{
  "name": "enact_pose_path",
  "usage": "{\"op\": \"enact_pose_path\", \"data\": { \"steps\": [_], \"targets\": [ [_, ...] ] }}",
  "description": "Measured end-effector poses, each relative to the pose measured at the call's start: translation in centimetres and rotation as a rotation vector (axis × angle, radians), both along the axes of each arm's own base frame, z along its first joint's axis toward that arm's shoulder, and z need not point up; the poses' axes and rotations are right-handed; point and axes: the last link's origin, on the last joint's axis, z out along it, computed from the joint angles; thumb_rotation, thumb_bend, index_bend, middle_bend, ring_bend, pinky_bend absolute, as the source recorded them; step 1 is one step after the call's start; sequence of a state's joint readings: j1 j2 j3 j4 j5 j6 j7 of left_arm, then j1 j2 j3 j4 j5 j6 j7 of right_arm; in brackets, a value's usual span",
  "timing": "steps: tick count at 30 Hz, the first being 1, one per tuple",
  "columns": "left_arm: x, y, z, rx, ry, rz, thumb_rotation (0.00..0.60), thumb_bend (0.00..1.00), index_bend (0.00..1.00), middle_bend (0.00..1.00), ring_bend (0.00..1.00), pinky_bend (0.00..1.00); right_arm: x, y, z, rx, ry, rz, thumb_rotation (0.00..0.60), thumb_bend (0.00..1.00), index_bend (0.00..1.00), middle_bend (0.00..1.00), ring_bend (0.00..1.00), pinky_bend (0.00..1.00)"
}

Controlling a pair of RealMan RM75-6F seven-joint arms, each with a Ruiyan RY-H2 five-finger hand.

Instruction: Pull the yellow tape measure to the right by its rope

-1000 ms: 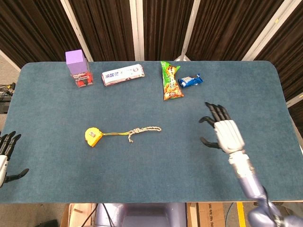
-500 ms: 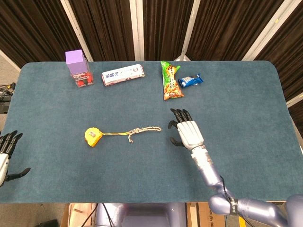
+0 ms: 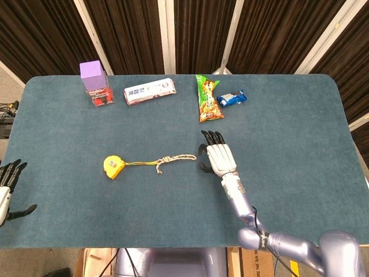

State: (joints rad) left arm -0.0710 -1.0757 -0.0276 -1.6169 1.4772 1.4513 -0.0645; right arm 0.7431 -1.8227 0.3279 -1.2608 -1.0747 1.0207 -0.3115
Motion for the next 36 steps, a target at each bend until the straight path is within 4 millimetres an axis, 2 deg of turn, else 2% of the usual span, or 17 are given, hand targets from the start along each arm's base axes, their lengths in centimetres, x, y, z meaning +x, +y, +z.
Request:
{"op": "enact_pose_path", "data": {
  "steps": [17, 36],
  "targets": [
    [-0.2, 0.1, 0.1, -0.002, -0.009, 0.020, 0.600, 0.00, 0.00, 0.00, 0.00, 0.00, 0.5, -1.1, -3.0, 0.031, -0.021, -0.045, 0.600, 0.36, 0.54, 0.11, 0.00, 0.00],
    [-0.5, -0.2, 0.5, 0.003, -0.025, 0.041, 0.600, 0.00, 0.00, 0.00, 0.00, 0.00, 1.8, -1.2, -4.0, 0.025, -0.023, -0.032, 0.600, 0.38, 0.58, 0.13, 0.00, 0.00]
  ]
}}
